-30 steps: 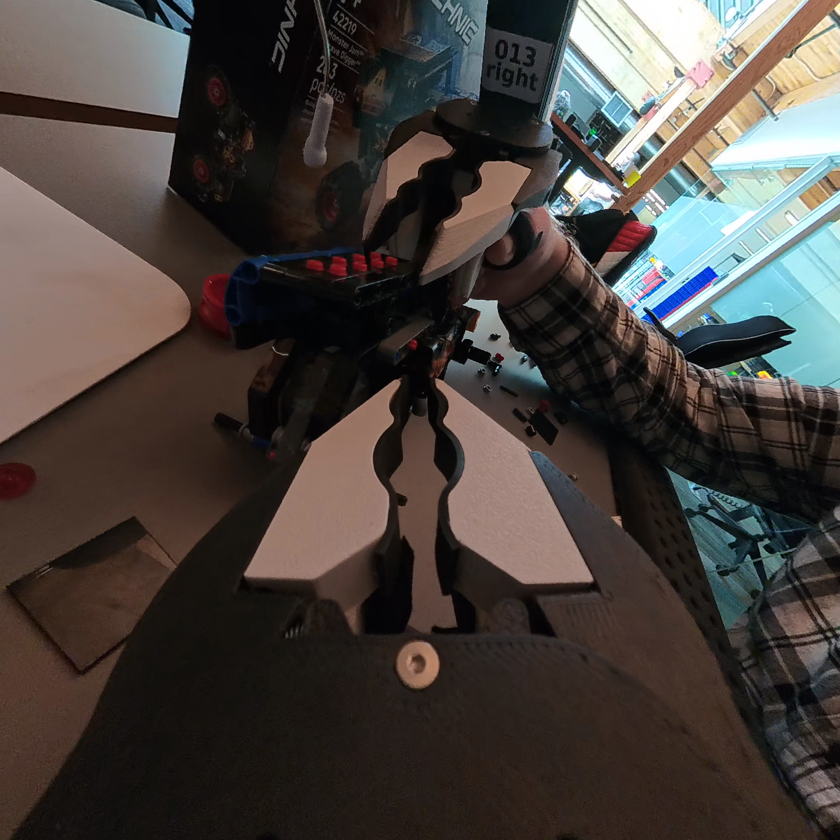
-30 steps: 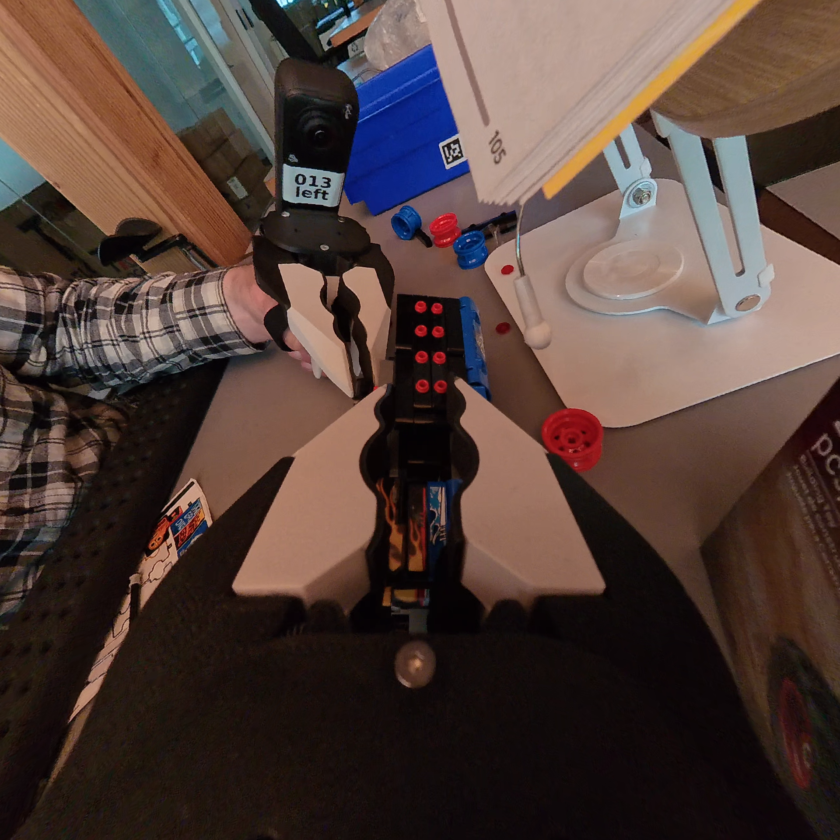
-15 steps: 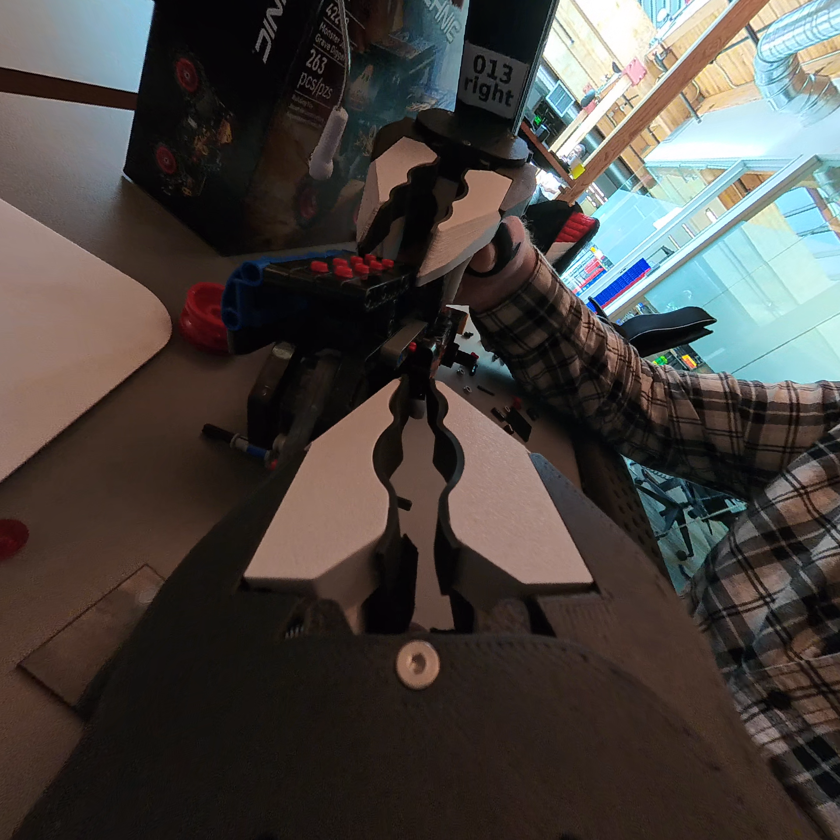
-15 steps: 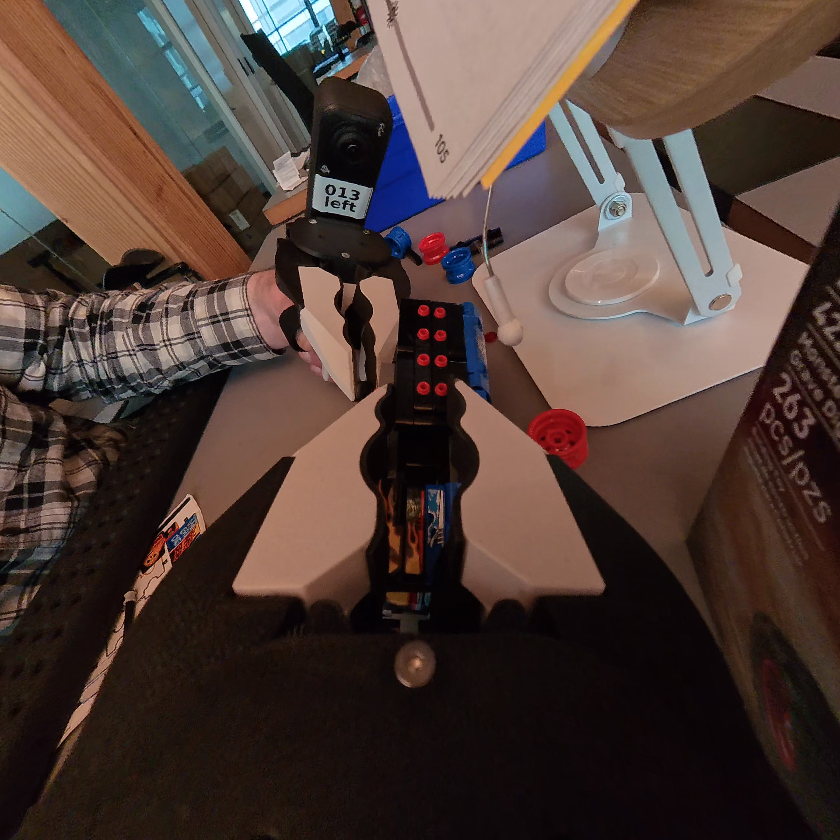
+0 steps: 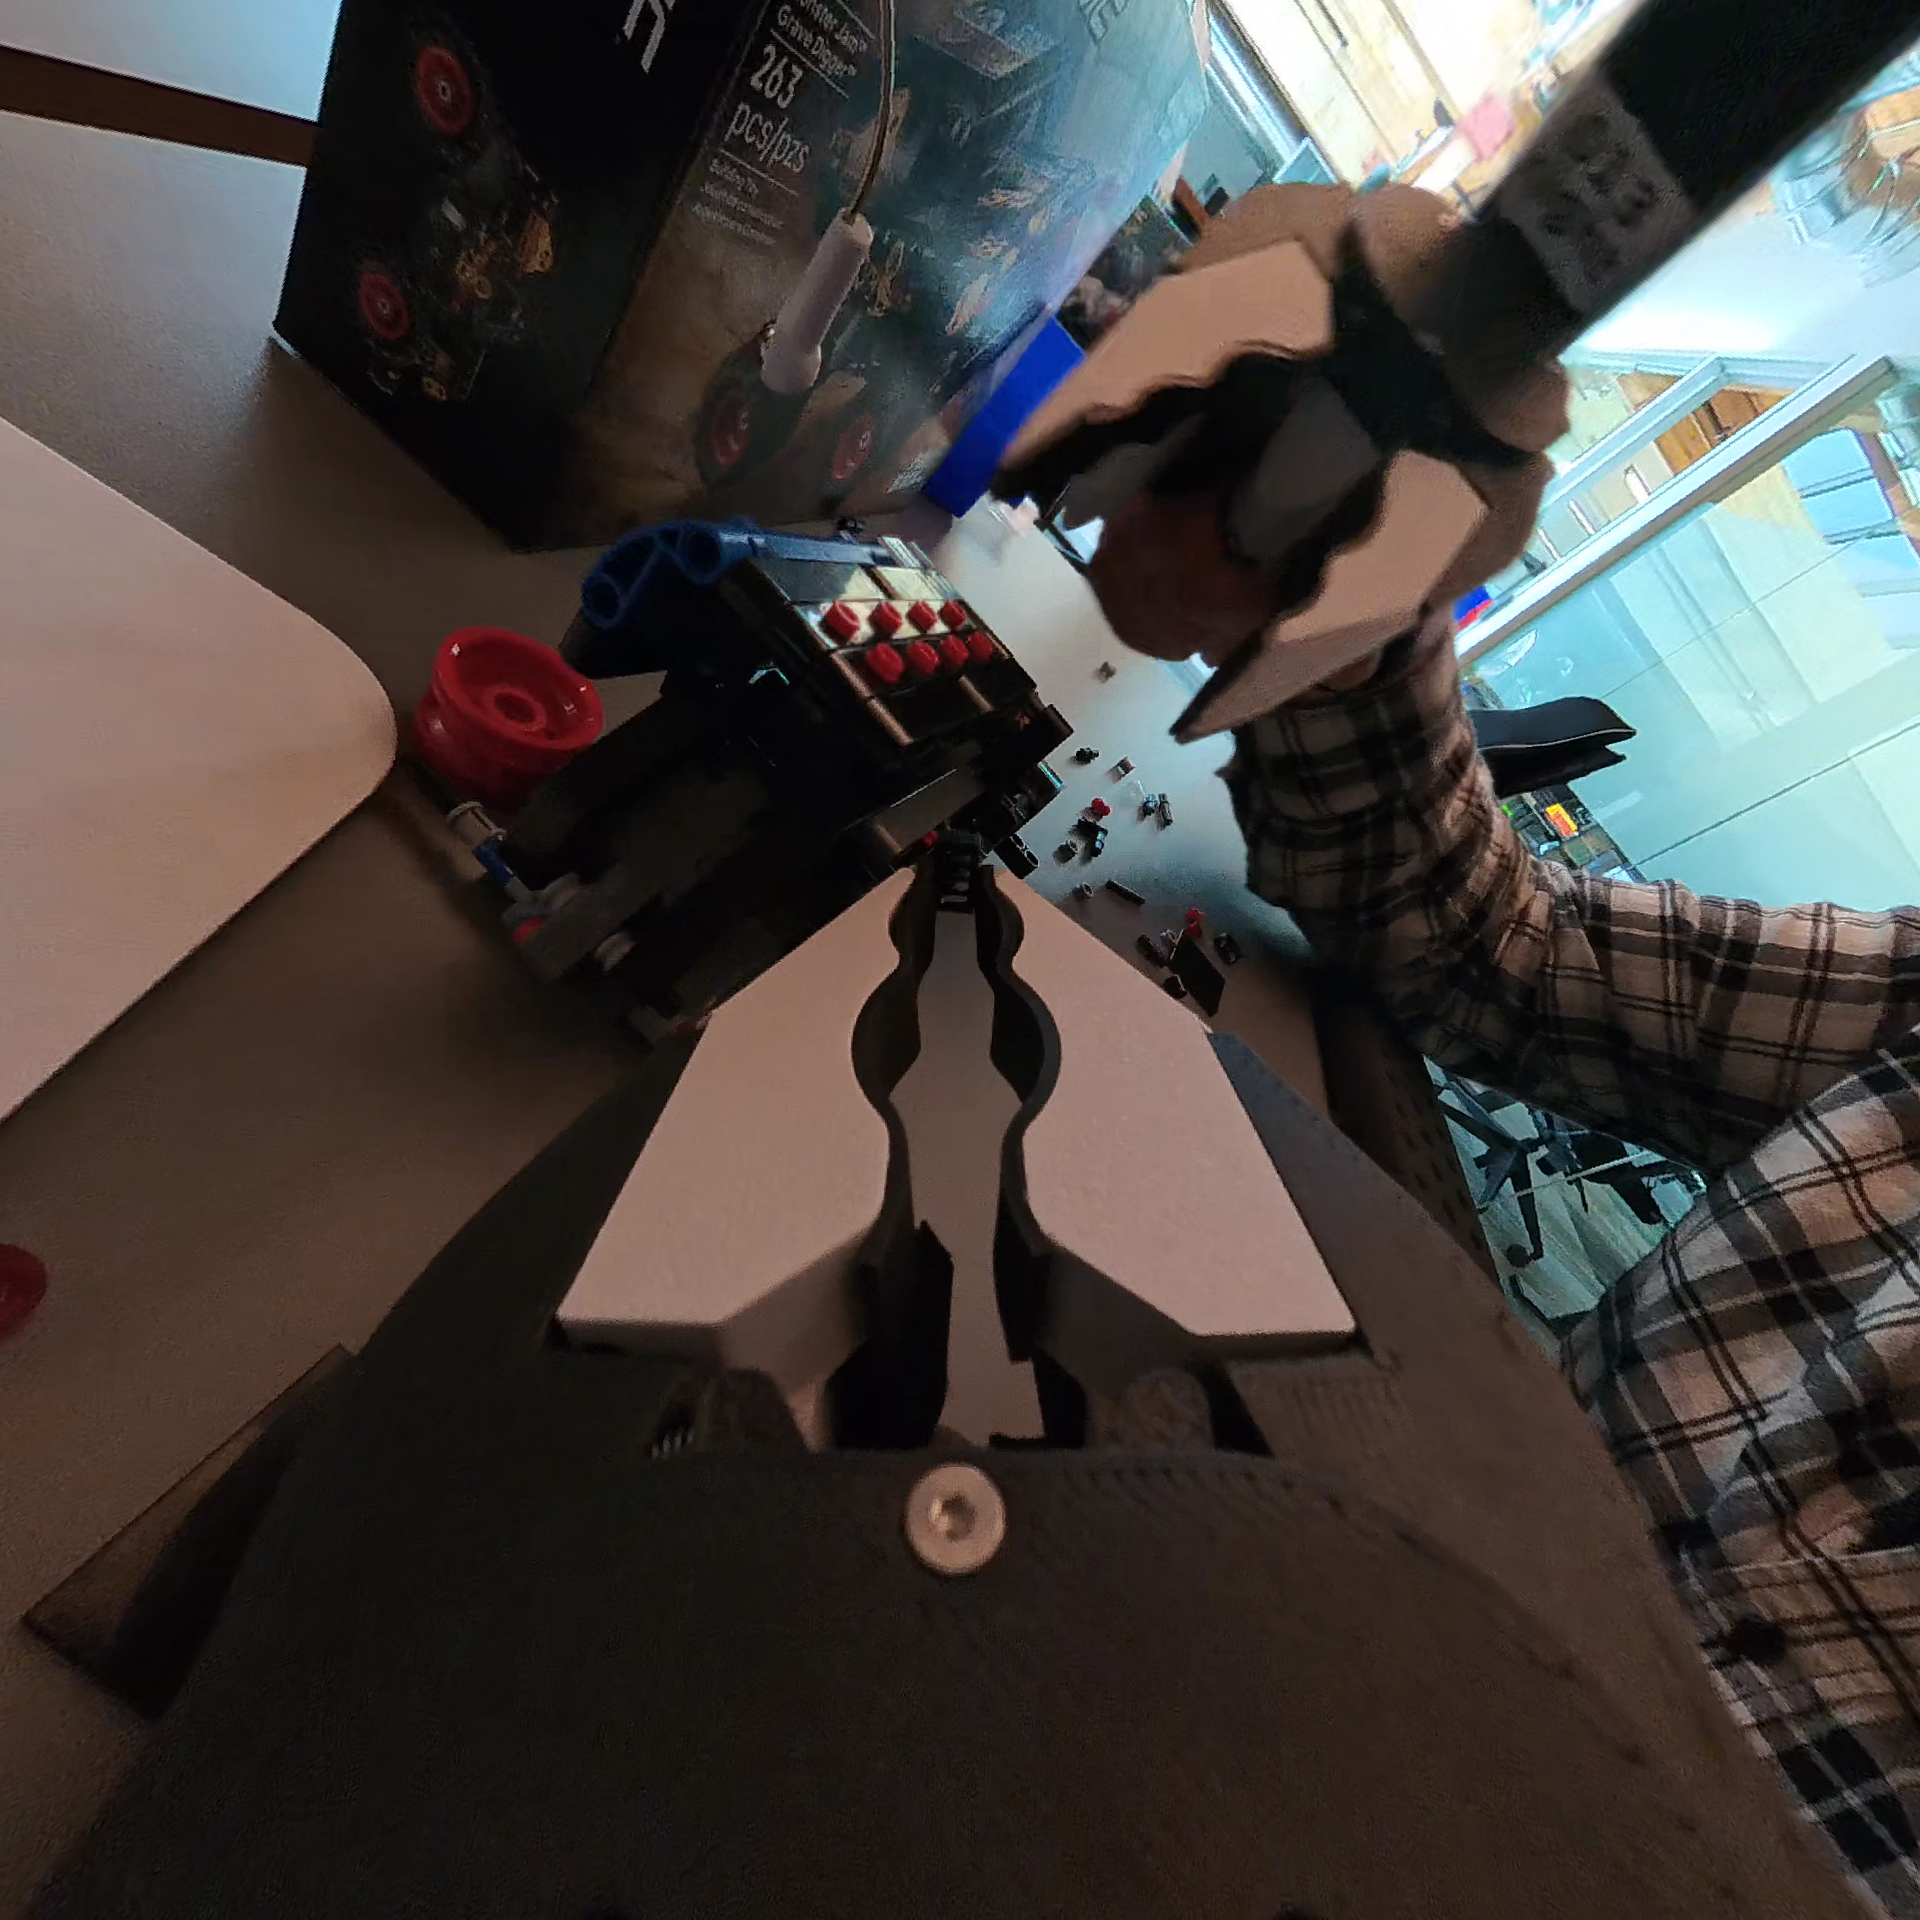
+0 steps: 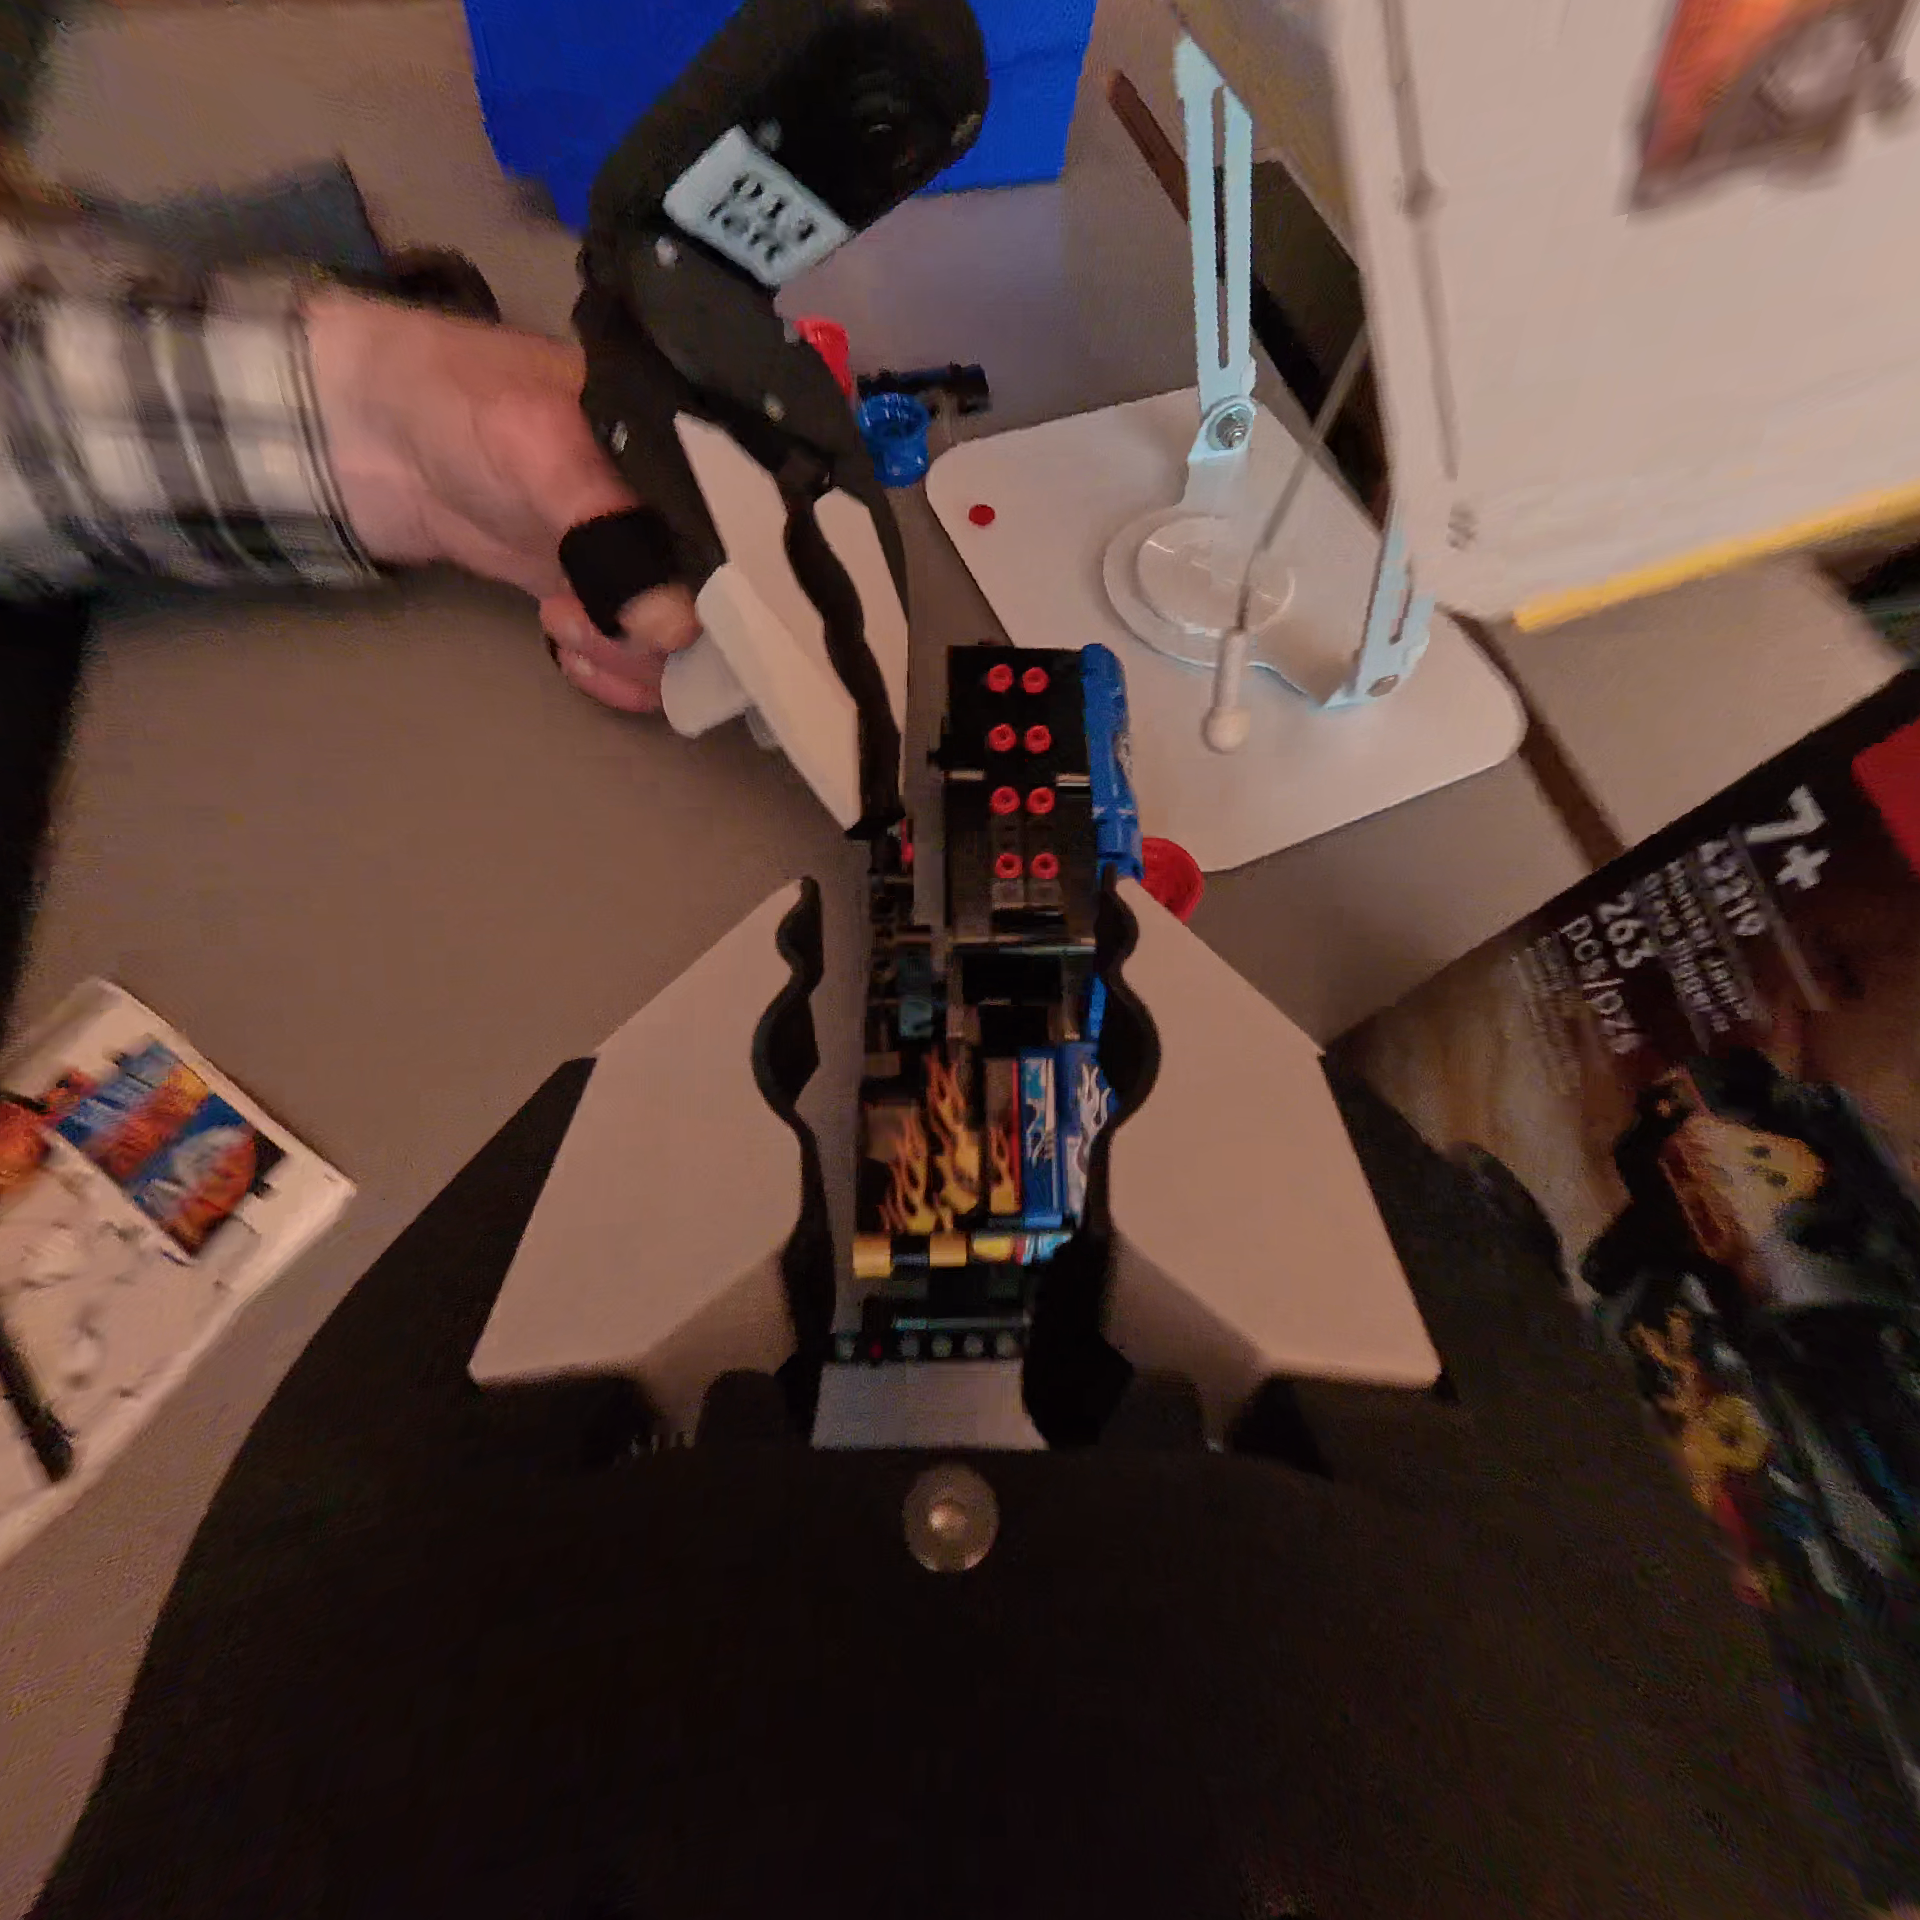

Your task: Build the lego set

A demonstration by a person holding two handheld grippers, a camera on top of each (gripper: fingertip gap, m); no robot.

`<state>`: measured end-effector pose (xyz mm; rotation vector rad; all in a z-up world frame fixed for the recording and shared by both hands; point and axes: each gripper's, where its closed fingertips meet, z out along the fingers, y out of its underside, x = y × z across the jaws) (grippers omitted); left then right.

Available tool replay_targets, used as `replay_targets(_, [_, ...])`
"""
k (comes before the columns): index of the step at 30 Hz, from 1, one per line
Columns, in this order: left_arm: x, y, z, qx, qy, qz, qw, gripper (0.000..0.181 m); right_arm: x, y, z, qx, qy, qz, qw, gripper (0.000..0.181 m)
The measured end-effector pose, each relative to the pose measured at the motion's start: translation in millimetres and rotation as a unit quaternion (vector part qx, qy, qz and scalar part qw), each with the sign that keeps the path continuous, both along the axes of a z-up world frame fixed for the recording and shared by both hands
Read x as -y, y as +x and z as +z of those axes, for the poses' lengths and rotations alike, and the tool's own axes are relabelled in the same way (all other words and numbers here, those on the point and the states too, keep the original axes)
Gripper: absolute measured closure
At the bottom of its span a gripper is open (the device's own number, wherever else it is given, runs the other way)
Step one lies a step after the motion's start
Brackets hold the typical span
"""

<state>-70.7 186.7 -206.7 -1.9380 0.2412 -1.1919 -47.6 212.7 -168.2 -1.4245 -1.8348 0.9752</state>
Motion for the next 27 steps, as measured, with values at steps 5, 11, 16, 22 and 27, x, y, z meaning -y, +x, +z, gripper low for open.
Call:
replay_targets(5, [0.2,-1.3,1.5,0.007,0.0,0.001,1.0,0.175,29.8,-6.6,-20.3,0.009,0.309,0.008,0.951,0.14])
replay_targets(11, [-0.7,-5.6,3.3,0.017,-0.001,0.01,1.0,0.175,17.1,-18.5,-47.9,0.003,0.525,-0.003,0.851,0.148])
replay_targets(16, [-0.3,-5.1,3.0,0.018,-0.003,0.007,1.0,0.175,3.4,-21.7,-52.3,-0.003,0.594,-0.029,0.804,0.155])
replay_targets(22, [-1.1,-6.0,3.6,0.02,-0.002,0.01,1.0,0.175,-23.2,-23.1,-48.8,0.011,0.603,-0.082,0.793,0.147])
replay_targets(27, [-1.6,-5.9,3.2,0.018,-0.003,0.011,1.0,0.175,-36.4,-18.2,-54.1,0.028,0.597,-0.09,0.797,0.154])
